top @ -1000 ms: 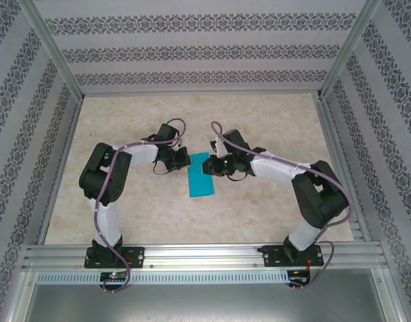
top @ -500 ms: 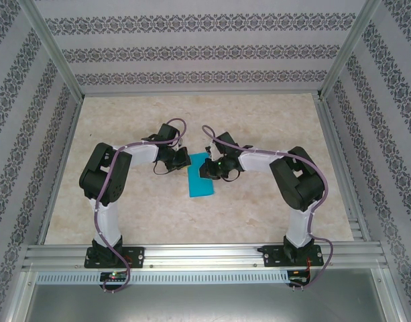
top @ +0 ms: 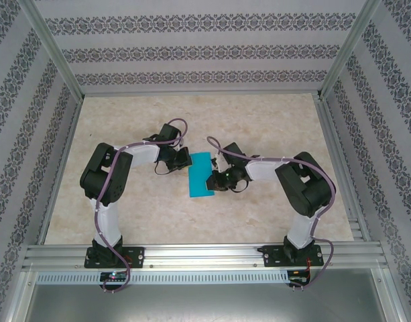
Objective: Fold a paper plane with a square sheet of paper (pick it up from the middle)
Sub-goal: Rotate the square sheet of paper at the center of the table.
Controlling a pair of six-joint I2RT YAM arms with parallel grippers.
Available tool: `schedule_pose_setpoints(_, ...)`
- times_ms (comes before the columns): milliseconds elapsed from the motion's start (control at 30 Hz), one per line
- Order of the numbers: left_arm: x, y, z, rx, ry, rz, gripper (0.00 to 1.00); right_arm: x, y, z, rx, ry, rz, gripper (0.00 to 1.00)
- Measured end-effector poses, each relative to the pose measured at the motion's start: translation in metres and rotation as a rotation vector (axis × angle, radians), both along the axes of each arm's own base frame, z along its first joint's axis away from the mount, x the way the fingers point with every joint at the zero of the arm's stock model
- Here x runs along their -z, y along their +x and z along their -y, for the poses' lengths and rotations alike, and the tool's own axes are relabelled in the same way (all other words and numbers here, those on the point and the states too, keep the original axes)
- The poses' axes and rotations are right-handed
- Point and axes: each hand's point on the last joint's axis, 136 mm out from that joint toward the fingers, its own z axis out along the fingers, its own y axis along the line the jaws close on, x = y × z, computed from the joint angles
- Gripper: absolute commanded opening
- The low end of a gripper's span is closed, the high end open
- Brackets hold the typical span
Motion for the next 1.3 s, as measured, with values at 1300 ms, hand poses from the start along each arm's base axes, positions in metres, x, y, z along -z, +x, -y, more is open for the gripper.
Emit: schedule_pose_setpoints(1300,-0.085,-0.078,-0.101,-0.211,0.040,0.160,0.26,-0.064,0.061,-0.096,0.292,0.093,0.167,0.11)
